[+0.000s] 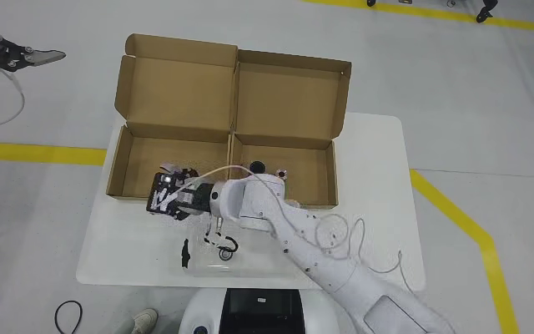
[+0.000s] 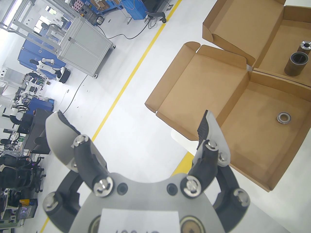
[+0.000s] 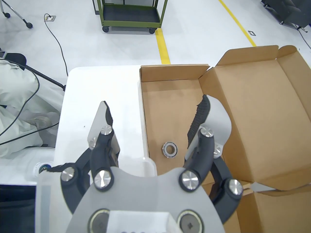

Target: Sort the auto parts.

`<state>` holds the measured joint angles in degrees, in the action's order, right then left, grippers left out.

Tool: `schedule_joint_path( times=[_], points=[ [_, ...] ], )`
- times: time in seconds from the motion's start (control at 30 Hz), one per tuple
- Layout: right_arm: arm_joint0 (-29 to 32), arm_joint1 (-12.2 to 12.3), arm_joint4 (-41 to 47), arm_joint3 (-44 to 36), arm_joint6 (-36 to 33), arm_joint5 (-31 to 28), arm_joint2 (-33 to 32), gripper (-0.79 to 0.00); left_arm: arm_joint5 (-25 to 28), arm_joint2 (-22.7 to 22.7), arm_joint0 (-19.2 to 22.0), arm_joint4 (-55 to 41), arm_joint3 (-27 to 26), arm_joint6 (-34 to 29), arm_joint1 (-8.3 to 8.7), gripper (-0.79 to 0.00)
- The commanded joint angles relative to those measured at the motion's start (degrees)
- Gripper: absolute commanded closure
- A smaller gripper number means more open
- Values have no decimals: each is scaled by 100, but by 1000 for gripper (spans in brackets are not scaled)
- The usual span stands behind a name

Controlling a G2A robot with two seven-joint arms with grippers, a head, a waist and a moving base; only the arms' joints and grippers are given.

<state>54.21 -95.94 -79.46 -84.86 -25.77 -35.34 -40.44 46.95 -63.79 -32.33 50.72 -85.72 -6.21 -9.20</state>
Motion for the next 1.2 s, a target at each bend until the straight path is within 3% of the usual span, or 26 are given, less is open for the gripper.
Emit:
schedule_joint_path(
  times=[0.0, 0.23, 0.5, 0.87, 1.17],
  points=[
    [396, 136, -143, -549, -253, -218, -171, -637, 0, 0, 0, 0, 0, 0, 0, -785],
    [1493, 508, -427, -1667, -675, -890, -667, -616, 0, 0, 0, 0, 0, 0, 0, -785],
    [2199, 798, -652, -2201, -1073, -1483, -1021, -566, 0, 0, 0, 0, 0, 0, 0, -785],
    [2677, 1037, -1114, -1956, -960, -1618, -1036, -560, 0, 0, 0, 0, 0, 0, 0, -785],
    [2569, 1100, -1617, -1550, -859, -1199, -778, -514, 0, 0, 0, 0, 0, 0, 0, -785]
  ],
)
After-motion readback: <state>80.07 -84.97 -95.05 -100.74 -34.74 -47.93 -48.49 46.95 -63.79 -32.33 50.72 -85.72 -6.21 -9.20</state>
